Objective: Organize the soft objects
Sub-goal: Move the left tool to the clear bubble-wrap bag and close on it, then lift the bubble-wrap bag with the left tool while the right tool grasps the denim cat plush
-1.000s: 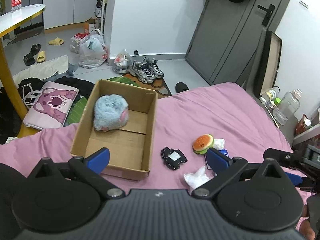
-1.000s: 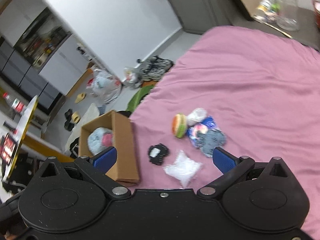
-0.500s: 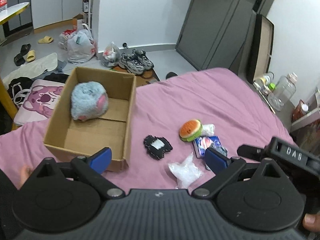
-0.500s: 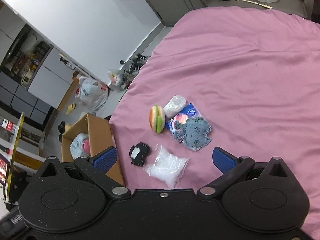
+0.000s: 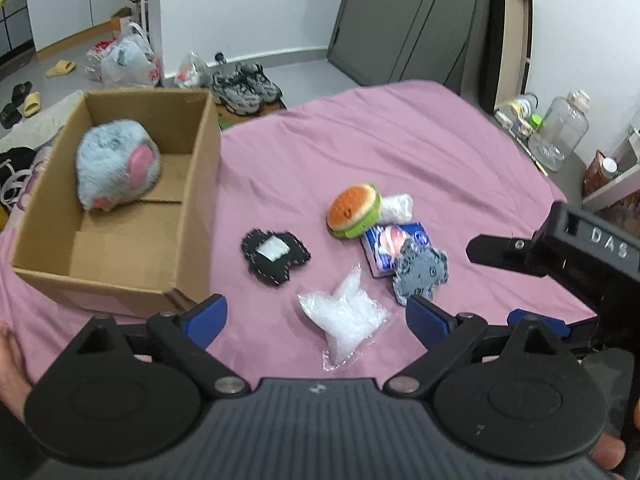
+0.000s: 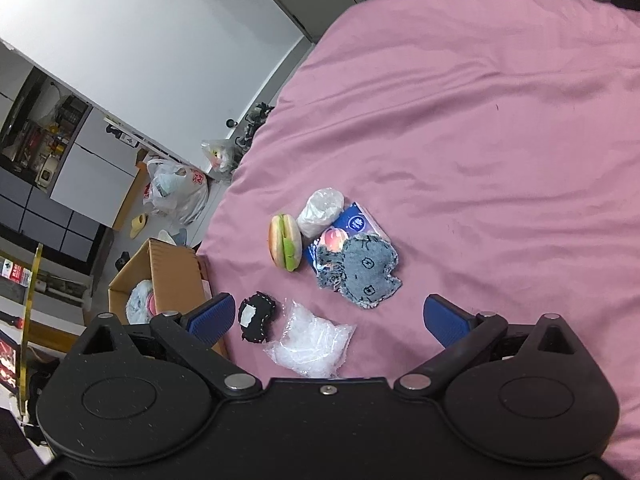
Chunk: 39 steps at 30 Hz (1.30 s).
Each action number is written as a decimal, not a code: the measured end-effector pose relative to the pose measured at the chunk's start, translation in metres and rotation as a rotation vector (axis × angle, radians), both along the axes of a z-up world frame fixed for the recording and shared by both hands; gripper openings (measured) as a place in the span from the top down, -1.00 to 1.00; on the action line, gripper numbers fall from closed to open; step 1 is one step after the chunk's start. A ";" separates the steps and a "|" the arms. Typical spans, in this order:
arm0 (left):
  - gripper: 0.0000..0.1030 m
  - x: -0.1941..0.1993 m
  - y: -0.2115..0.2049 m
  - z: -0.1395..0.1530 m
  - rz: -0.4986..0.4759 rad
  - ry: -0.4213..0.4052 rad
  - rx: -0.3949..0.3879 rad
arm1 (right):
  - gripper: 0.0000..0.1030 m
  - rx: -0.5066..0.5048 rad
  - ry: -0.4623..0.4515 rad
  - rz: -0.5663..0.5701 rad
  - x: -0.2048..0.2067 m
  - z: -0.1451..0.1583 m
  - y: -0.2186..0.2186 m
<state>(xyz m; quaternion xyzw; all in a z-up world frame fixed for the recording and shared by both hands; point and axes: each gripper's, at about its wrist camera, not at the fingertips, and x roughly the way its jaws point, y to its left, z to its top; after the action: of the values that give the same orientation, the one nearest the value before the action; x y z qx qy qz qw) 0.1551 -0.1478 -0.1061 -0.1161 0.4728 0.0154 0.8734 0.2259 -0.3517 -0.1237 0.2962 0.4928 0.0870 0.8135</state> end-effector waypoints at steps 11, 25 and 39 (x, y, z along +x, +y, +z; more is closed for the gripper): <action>-0.76 0.019 -0.018 -0.038 -0.015 0.063 -0.012 | -0.82 0.014 0.073 -0.006 0.020 -0.030 -0.010; 0.01 0.047 -0.025 -0.088 0.037 0.130 -0.050 | -0.73 -0.021 0.134 0.050 0.039 -0.053 0.001; 0.41 0.041 -0.012 -0.069 0.046 0.110 -0.062 | -0.75 -0.145 0.138 0.090 0.058 -0.066 0.029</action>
<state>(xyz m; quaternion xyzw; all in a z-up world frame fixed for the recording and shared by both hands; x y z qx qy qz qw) 0.1961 -0.1601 -0.1747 -0.1528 0.5174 0.0272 0.8416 0.2842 -0.3227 -0.1898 0.2192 0.5656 0.0670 0.7921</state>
